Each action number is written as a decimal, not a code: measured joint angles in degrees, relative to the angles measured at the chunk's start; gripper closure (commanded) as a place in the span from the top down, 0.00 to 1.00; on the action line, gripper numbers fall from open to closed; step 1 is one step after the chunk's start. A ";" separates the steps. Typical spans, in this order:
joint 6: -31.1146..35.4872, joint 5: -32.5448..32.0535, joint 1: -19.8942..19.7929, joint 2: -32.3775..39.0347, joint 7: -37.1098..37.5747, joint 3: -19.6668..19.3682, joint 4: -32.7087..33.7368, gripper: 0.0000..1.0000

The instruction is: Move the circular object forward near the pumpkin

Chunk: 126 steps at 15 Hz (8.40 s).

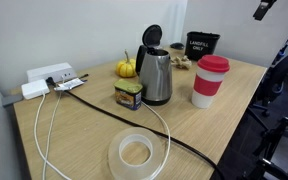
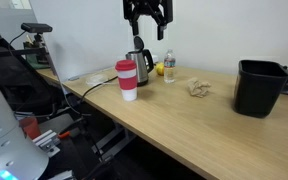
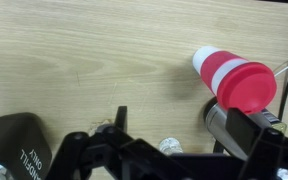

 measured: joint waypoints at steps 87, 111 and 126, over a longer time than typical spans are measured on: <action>16.20 4.12 22.11 40.70 -27.39 35.71 23.65 1.00; 29.98 -10.60 20.40 54.46 -13.74 36.45 22.23 0.84; 30.06 -15.24 20.22 58.42 -13.27 36.41 25.32 0.26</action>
